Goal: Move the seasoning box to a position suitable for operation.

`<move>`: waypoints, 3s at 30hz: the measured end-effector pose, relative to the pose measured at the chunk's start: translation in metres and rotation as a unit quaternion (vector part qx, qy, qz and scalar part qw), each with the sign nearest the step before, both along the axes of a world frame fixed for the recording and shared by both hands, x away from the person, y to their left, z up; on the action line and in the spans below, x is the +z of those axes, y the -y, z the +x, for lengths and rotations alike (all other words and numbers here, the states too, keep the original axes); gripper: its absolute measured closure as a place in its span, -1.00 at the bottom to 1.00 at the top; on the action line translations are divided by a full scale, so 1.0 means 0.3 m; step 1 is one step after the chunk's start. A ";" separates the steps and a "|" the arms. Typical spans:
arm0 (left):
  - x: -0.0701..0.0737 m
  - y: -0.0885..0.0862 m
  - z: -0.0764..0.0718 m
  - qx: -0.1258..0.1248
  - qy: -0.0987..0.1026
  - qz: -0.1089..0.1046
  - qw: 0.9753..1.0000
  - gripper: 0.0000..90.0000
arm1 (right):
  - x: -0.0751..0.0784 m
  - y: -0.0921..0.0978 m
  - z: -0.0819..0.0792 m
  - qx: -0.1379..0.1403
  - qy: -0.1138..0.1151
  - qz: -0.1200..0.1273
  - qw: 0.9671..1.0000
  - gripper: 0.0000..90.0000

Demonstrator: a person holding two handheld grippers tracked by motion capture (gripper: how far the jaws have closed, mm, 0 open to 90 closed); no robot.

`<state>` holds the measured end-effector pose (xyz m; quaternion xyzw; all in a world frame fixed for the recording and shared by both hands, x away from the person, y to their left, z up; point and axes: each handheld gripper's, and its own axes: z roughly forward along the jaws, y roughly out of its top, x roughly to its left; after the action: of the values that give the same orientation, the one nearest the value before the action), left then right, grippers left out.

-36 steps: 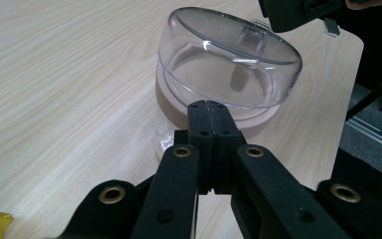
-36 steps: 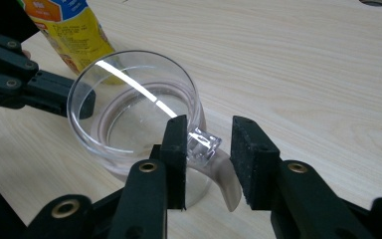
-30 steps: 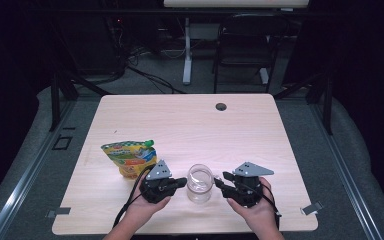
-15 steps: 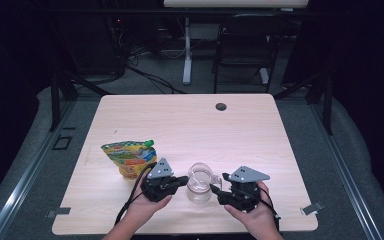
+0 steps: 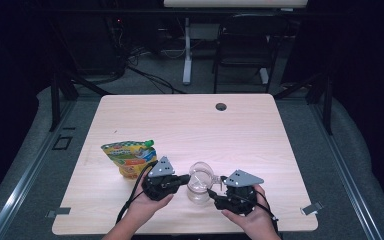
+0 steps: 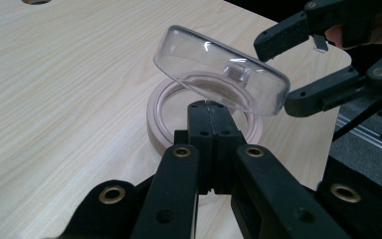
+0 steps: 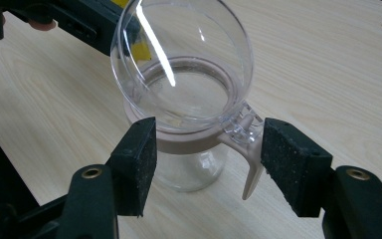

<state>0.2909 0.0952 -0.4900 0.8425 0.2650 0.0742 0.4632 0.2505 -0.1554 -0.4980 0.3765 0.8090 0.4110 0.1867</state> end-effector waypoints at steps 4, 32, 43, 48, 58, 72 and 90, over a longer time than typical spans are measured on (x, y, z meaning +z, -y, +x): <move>0.001 0.000 -0.001 0.000 0.001 0.000 1.000 1.00 | -0.005 -0.013 0.000 0.003 0.001 -0.005 1.000 -0.17; -0.048 0.011 0.009 0.001 -0.005 0.020 1.000 1.00 | -0.019 -0.025 0.000 0.011 -0.001 -0.005 1.000 -0.18; -0.048 0.012 0.008 0.000 -0.001 0.025 1.000 1.00 | -0.020 -0.031 -0.003 -0.013 0.020 -0.004 1.000 -0.16; -0.048 0.013 0.007 0.000 0.000 0.026 1.000 1.00 | -0.017 -0.027 -0.004 -0.014 0.021 -0.001 1.000 -0.16; -0.048 0.014 0.006 0.001 0.002 0.027 1.000 1.00 | -0.005 -0.013 -0.008 -0.017 0.029 0.008 0.999 -0.16; -0.047 0.016 0.005 0.000 0.003 0.028 1.000 1.00 | 0.017 0.052 -0.014 -0.034 0.029 0.023 0.999 -0.15; -0.049 0.014 0.006 -0.001 0.003 0.026 1.000 1.00 | -0.007 0.078 -0.002 -0.015 0.028 0.021 0.999 -0.01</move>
<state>0.2928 0.0908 -0.5046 0.8541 0.2608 0.0830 0.4422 0.2498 -0.1789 -0.5001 0.3804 0.7890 0.4353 0.2080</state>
